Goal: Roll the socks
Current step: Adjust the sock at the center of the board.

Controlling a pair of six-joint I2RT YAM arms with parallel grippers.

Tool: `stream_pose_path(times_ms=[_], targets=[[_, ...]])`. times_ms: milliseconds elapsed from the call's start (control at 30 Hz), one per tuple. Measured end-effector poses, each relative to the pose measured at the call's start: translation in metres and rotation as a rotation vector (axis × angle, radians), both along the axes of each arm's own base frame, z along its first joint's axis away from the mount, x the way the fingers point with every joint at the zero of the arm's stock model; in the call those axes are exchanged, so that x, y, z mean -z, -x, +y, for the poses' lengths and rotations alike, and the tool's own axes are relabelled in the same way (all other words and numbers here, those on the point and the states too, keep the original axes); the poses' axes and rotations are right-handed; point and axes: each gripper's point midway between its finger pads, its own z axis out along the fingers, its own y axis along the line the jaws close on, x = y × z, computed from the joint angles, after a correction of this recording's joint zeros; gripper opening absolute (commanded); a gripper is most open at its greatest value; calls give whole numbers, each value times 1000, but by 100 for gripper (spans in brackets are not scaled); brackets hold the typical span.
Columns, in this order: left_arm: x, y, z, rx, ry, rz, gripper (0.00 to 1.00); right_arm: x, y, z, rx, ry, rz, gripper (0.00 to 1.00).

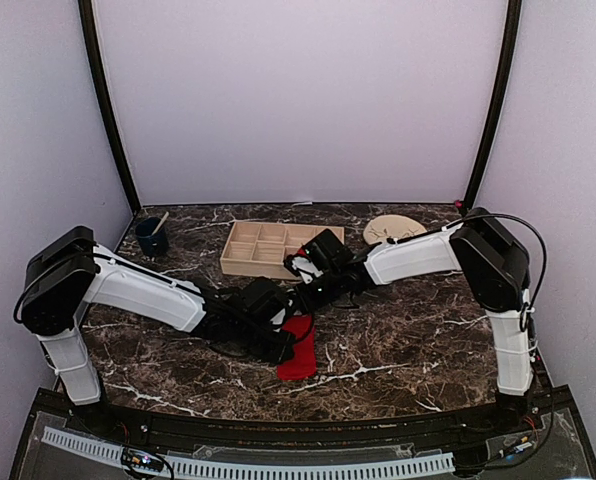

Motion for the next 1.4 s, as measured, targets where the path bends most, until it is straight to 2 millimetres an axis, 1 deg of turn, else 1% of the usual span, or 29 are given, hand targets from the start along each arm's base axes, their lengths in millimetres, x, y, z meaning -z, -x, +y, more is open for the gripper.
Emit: stream_pose_path(times_ms=[133,267,433,833,933,1033,1167,1300,1400], targets=[[0,-5,5,-25,-6,-1,0,1,-3,-7,29,11,-9,0],[1,-15,15,-65,-21,-7,0,1,-5,-20,60,28,-19,0],[0,-25,27,-97,-52,-24,0,1,-2,-29,78,32,-24,0],[0,-22,30,-59,-63,-36,0,1,-2,-33,84,49,-29,0],[0,-17,29,-45,-46,-19,0,0,-3,-33,81,55,-26,0],[0,-15,28,-36,-19,-3,0,-1,-10,-28,73,61,-25,0],[0,-9,24,-13,19,18,0,-1,-19,-13,44,44,-23,2],[0,-3,19,12,56,38,0,-1,-21,-4,22,28,-14,3],[-1,3,15,31,72,52,0,-1,-19,-1,6,22,-7,4]])
